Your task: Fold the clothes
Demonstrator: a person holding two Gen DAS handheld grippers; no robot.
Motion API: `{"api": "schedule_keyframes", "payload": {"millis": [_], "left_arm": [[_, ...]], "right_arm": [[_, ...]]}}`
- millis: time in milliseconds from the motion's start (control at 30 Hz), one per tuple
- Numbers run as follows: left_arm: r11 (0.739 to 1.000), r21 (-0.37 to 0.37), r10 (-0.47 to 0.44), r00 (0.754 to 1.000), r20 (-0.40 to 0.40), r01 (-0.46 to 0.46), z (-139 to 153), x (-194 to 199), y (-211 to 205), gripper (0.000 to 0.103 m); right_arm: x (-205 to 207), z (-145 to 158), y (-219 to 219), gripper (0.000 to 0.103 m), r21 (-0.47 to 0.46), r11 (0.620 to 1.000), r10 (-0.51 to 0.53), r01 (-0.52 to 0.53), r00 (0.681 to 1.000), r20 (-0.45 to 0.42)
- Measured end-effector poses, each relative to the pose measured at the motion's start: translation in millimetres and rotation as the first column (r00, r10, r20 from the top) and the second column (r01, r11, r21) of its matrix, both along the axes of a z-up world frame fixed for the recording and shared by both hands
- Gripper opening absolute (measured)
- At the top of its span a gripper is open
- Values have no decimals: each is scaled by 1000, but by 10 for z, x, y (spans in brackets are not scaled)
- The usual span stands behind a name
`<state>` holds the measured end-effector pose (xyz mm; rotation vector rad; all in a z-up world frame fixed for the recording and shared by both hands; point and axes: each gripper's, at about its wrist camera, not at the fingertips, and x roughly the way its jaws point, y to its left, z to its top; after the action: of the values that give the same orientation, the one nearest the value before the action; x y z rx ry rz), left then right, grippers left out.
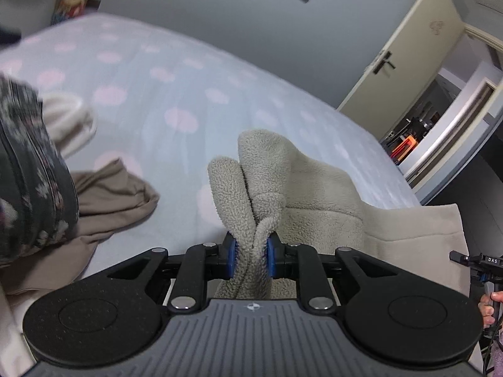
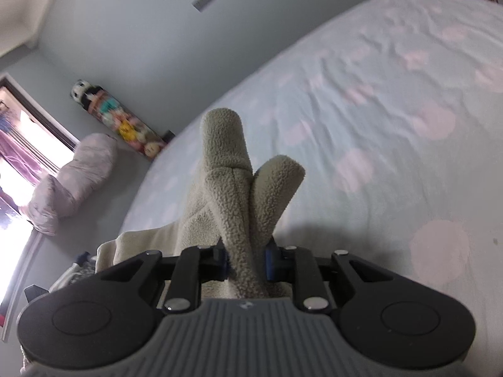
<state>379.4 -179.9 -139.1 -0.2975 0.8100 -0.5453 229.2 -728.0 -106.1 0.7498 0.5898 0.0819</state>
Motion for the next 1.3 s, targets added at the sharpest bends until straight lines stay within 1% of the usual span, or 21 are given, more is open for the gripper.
{"api": "schedule_keyframes", "payload": {"millis": [33,133,267,400,500,600,700,733,833,900,933,1000,1100,1233,1300], "left_arm": [[1000,6,-8,1000,15,7,88,-63,-24,16],[999,11,-37,998,47,36,320,-258,-99,16],[996,2,-88,993,83,88,591,-456,-393,16],[985,-18,-172,980,106,174,756,-590,-900,16],[965,-59,-247,963,107,254,806,-660,-1386,16],[939,-95,-321,942,101,330,811,-727,-1949,16],[909,-130,-388,919,75,395,735,-779,-2513,16],[898,-144,-410,910,65,415,703,-797,-2700,16],[873,-173,-458,888,30,456,542,-894,-3226,16],[861,-204,-478,878,-10,466,376,-945,-3545,16],[855,-221,-488,872,-31,470,291,-969,-3704,16],[845,-250,-503,861,-78,472,79,-1031,-3960,16],[831,-274,-534,833,-147,484,-217,-1196,-4291,16],[818,-257,-564,802,-193,514,-443,-1335,-4629,15],[818,-246,-568,796,-207,520,-529,-1324,-4744,15]], "right_arm": [[-32,44,67,23,3,1000,-7,7,1000,22],[-281,143,93,23,22,999,-35,34,997,74],[-688,321,-90,22,32,995,-95,92,988,119],[-1233,620,-435,22,3,987,-160,162,974,159],[-1647,884,-774,22,-38,973,-219,228,961,171],[-2042,1166,-1161,22,-88,950,-283,300,945,166],[-2436,1449,-1548,22,-138,919,-346,368,924,164],[-2510,1536,-1671,22,-164,908,-362,386,919,157],[-2646,1784,-2032,22,-253,871,-404,421,907,120],[-2659,1907,-2256,22,-318,843,-428,434,899,92],[-2653,1939,-2373,22,-333,832,-445,444,892,79],[-2600,1959,-2608,22,-369,811,-471,454,881,47],[-2535,1919,-2920,22,-406,786,-508,466,861,5],[-2510,1726,-3279,22,-427,775,-539,466,840,-63],[-2488,1573,-3438,22,-437,770,-554,465,827,-96]]}}
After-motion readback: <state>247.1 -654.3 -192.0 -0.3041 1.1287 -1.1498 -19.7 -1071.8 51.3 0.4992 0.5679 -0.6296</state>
